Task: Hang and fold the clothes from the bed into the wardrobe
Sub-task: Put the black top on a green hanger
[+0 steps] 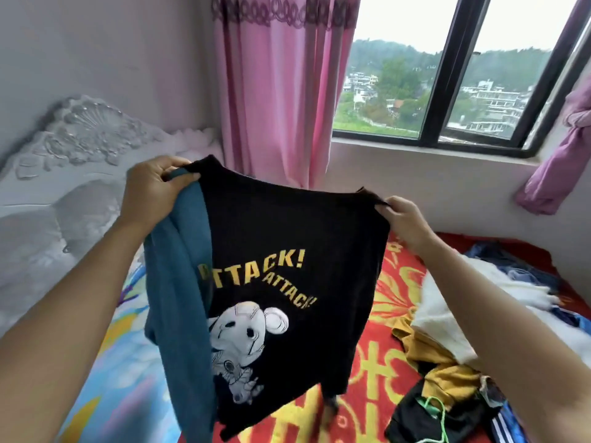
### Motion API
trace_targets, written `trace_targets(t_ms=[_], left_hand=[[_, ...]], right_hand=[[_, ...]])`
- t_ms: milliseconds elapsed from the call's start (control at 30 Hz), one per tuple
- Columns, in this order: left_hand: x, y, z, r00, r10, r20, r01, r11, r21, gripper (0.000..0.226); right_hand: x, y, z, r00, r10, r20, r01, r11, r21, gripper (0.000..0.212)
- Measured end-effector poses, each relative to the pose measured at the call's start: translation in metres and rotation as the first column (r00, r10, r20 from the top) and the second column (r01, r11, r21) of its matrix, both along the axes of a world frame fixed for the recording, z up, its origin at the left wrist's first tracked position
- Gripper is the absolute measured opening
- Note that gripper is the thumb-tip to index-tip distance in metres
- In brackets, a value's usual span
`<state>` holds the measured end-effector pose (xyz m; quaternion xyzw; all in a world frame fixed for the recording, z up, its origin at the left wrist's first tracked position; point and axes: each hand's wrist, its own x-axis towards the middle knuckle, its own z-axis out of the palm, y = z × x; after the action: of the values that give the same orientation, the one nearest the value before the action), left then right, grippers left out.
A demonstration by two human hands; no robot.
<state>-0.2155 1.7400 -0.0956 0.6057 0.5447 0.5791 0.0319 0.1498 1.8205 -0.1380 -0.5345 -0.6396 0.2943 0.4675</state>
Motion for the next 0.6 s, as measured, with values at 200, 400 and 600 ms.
trace_targets(t_ms=[200,400,600], left_hand=[[-0.011,0.001,-0.031,0.994,0.108,-0.017,-0.108,0.994,0.001,0.020],[0.017,-0.006,-0.185,0.998,0.042,-0.044,-0.058,0.856,-0.514,0.020],[0.094,-0.028,-0.301,0.990,0.034,0.135,0.098,0.518,-0.850,0.015]], right_hand=[[-0.030,0.042,0.009,0.998,-0.059,0.028,0.052,0.977,0.205,0.016],[0.003,0.038,-0.163,0.904,0.062,0.423,0.096,0.935,-0.341,0.008],[0.041,-0.056,-0.297,0.835,0.141,0.531,0.282,0.719,-0.635,0.021]])
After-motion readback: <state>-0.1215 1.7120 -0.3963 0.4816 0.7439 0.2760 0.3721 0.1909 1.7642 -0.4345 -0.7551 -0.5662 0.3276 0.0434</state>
